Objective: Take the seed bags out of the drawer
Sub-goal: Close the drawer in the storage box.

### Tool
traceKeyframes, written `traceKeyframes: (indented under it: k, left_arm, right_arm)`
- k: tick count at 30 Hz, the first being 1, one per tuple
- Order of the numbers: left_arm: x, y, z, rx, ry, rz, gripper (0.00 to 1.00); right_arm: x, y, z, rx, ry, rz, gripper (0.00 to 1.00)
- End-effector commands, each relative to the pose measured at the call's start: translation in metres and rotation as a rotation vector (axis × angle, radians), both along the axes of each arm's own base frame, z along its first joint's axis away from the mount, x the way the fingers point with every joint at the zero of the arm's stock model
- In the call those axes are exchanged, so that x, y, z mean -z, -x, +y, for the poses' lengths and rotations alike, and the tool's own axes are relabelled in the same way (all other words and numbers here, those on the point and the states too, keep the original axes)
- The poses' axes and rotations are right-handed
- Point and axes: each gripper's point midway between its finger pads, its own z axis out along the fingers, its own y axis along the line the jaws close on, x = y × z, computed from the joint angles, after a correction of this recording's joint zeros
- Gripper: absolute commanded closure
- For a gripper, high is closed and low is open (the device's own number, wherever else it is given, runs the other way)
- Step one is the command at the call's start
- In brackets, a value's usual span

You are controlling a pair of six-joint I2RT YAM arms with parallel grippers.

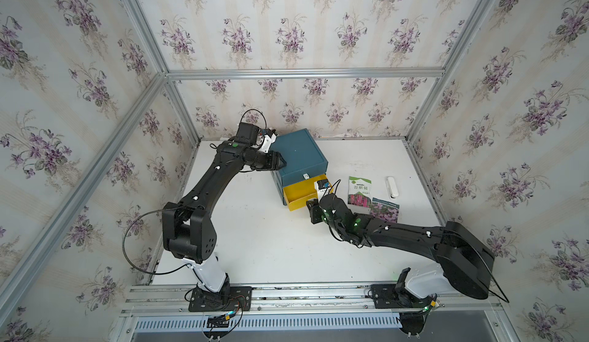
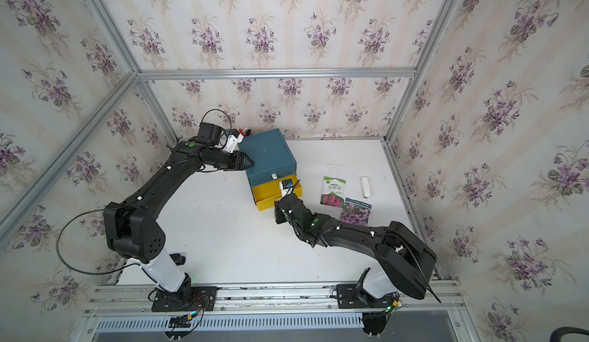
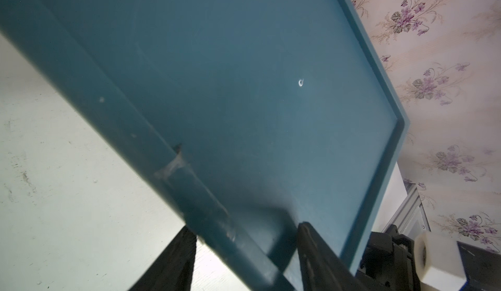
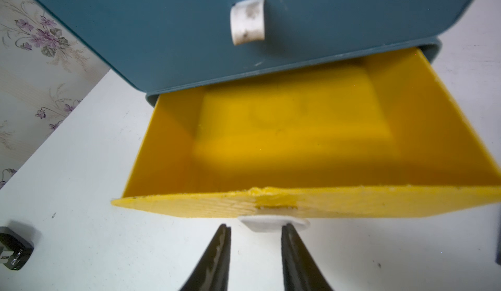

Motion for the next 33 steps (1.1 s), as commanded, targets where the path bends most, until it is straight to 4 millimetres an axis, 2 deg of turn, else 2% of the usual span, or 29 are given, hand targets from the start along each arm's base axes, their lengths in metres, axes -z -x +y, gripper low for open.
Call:
traceKeyframes:
  k: [1,14,20,27,33]
  left_arm:
    - [0.044,0.041,0.028,-0.016,-0.174,0.219,0.38]
    - [0.046,0.042,0.028,-0.015,-0.179,0.228,0.38]
    - [0.046,0.041,0.028,-0.013,-0.181,0.230,0.38]
    - [0.044,0.039,0.027,-0.008,-0.182,0.227,0.38]
    - [0.046,0.039,0.028,-0.002,-0.186,0.232,0.38]
  right_arm:
    - [-0.016,-0.012,0.012,-0.011,-0.059,-0.063,0.64]
    - [-0.019,-0.055,0.024,0.040,-0.103,-0.116,0.66]
    - [-0.018,-0.066,0.033,0.039,-0.109,-0.122,0.66]
    - [-0.017,-0.066,0.029,0.047,-0.111,-0.107,0.66]
    - [-0.008,-0.046,0.008,0.069,-0.111,-0.020,0.62]
